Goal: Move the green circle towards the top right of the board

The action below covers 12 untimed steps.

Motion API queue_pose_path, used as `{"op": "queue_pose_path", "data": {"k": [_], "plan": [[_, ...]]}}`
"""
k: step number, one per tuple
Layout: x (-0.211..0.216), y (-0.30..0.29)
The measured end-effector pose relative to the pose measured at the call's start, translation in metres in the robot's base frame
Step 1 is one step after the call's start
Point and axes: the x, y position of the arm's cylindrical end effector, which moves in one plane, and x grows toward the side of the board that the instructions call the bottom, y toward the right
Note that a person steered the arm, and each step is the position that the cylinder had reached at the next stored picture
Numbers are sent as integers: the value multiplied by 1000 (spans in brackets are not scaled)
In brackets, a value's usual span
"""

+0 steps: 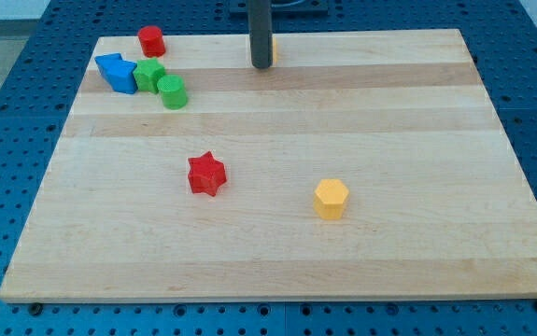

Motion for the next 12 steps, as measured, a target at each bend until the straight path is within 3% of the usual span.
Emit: {"op": "queue_pose_path", "data": {"k": [2,5,8,9,12], "plan": [[15,0],[92,-6],[130,-113],[127,-142],[76,-150]]}}
